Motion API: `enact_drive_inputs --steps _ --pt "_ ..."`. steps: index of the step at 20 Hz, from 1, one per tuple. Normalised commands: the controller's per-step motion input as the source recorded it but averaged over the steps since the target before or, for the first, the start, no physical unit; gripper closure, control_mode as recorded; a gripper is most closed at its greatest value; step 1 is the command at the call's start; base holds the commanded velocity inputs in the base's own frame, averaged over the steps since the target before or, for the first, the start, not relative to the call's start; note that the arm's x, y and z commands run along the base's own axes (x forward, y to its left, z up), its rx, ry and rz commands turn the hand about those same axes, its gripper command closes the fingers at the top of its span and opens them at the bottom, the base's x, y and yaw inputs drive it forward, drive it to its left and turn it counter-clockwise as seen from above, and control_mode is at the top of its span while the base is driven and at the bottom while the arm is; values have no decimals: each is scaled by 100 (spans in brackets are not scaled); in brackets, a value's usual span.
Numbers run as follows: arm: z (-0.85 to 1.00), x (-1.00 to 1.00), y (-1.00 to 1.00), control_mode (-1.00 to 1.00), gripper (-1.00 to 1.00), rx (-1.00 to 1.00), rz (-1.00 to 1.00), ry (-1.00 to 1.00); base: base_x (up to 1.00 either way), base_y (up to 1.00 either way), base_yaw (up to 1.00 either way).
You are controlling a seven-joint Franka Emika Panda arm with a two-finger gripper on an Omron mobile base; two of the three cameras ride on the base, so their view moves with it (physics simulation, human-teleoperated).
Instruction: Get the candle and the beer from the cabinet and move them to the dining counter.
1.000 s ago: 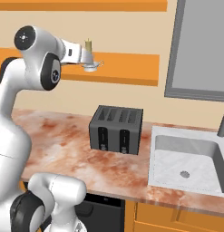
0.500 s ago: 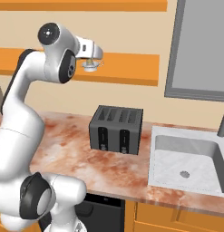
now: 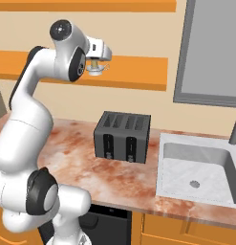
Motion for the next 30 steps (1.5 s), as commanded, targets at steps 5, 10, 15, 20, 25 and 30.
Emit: enact_drive_inputs --steps 5,10,15,20,25,30 --pt "-5 23 0 -100 -100 0 0 6 0 0 0" --pt "-12 26 1 -100 -100 0 0 0 0 0 0" --pt "-14 20 5 -100 -100 0 0 0 0 0 0" --pt "-9 18 6 -100 -100 0 0 0 0 0 0" --pt "-4 20 1 -100 -100 0 0 0 0 0 0" --pt "-3 21 0 -100 -100 0 0 0 0 0 0"
